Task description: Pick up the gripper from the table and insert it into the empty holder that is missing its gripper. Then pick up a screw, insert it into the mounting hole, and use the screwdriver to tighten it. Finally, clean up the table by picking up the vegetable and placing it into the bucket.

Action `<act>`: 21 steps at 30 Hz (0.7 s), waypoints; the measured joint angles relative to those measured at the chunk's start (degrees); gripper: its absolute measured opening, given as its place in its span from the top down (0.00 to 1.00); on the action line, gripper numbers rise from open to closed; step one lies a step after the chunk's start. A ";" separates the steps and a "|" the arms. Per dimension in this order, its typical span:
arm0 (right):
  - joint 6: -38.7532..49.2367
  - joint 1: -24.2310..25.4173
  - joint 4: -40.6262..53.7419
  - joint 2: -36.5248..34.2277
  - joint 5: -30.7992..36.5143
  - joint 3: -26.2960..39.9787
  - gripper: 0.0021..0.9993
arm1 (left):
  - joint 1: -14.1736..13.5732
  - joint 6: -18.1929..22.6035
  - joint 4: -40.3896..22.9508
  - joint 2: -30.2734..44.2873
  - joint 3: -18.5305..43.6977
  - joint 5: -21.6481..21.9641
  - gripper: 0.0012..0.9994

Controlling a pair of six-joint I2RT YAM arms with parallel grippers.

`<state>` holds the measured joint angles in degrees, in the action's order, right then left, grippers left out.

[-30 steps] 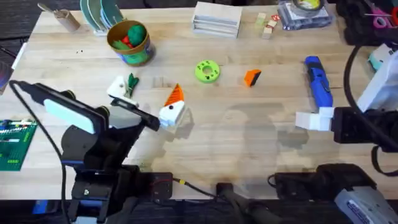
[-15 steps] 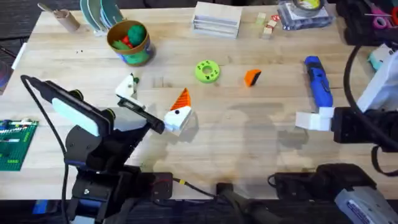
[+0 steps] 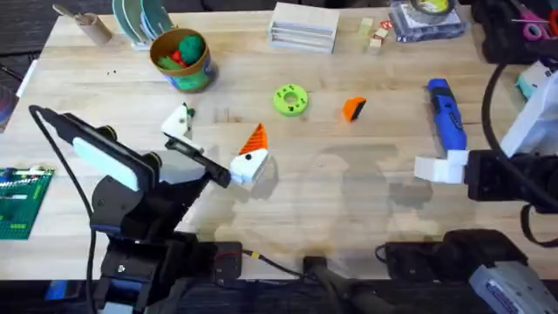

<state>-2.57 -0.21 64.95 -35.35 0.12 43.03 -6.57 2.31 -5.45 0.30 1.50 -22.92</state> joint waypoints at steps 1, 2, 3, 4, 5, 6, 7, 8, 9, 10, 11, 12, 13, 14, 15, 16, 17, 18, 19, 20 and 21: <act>0.00 0.00 0.00 0.00 0.00 0.00 0.01 | 0.00 0.00 0.00 0.00 -0.02 0.00 0.01; 0.00 0.00 0.00 0.00 0.00 0.00 0.01 | 0.00 0.00 0.00 0.00 0.00 0.00 0.01; 0.00 0.00 0.00 0.00 0.00 0.00 0.01 | 0.00 0.00 0.00 0.00 0.00 0.00 0.01; 0.02 0.00 0.00 0.00 0.00 0.00 0.01 | 0.00 0.00 0.00 0.00 -0.02 0.00 0.01; 0.00 0.00 0.00 0.00 0.00 0.00 0.01 | 0.00 0.00 0.00 0.00 -0.02 0.00 0.01; 0.00 0.00 0.00 0.00 0.00 0.00 0.01 | 0.00 0.00 0.00 0.00 0.00 0.00 0.01; 0.00 0.00 0.00 0.00 0.00 0.00 0.01 | 0.00 0.00 0.00 0.00 0.00 0.00 0.01; 0.00 0.00 0.00 0.00 0.00 0.00 0.01 | 0.00 0.00 0.00 0.00 -0.02 0.02 0.01; 0.00 0.00 0.00 0.00 0.00 0.00 0.01 | 0.00 0.00 0.00 0.01 -0.02 0.02 0.01; 0.00 0.00 0.00 0.00 0.00 0.00 0.01 | 0.00 0.00 0.00 0.00 0.00 0.04 0.01; 0.00 0.00 0.00 0.00 0.00 0.00 0.01 | 0.00 0.00 0.00 0.00 0.00 0.09 0.01; 0.00 0.00 0.00 0.00 0.00 0.00 0.01 | 0.00 0.00 0.00 0.00 -0.02 0.11 0.01; 0.00 0.00 0.00 0.00 0.00 0.00 0.01 | 0.00 0.00 -0.02 0.00 -0.02 0.13 0.01; 0.00 0.00 0.00 0.00 0.00 0.00 0.01 | 0.00 0.00 -0.02 0.00 0.00 0.13 0.01; 0.00 0.00 0.00 0.00 0.00 0.00 0.01 | 0.00 0.00 0.00 0.00 -0.02 0.00 0.01; 0.00 0.00 0.00 0.00 0.00 0.00 0.01 | 0.00 0.00 0.00 0.02 0.00 -0.07 0.01; 0.00 0.00 0.00 0.00 0.00 0.00 0.01 | 0.00 0.00 0.00 0.00 -0.01 -0.22 0.01; 0.00 0.00 0.00 0.00 0.00 0.00 0.01 | 0.00 0.00 0.00 0.00 -0.02 -0.45 0.01; 0.00 0.00 0.00 0.00 0.00 0.00 0.01 | 0.00 0.00 0.00 0.00 0.00 -0.69 0.01; 0.00 0.00 0.00 0.00 0.00 0.00 0.01 | 0.00 0.00 0.01 0.01 0.00 -1.15 0.01; 0.02 0.00 0.00 0.00 0.00 0.00 0.01 | 0.00 0.00 0.02 0.00 -0.02 -1.54 0.01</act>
<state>-2.55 -0.21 64.95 -35.35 0.12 43.03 -6.57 2.31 -5.43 0.30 1.48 -24.45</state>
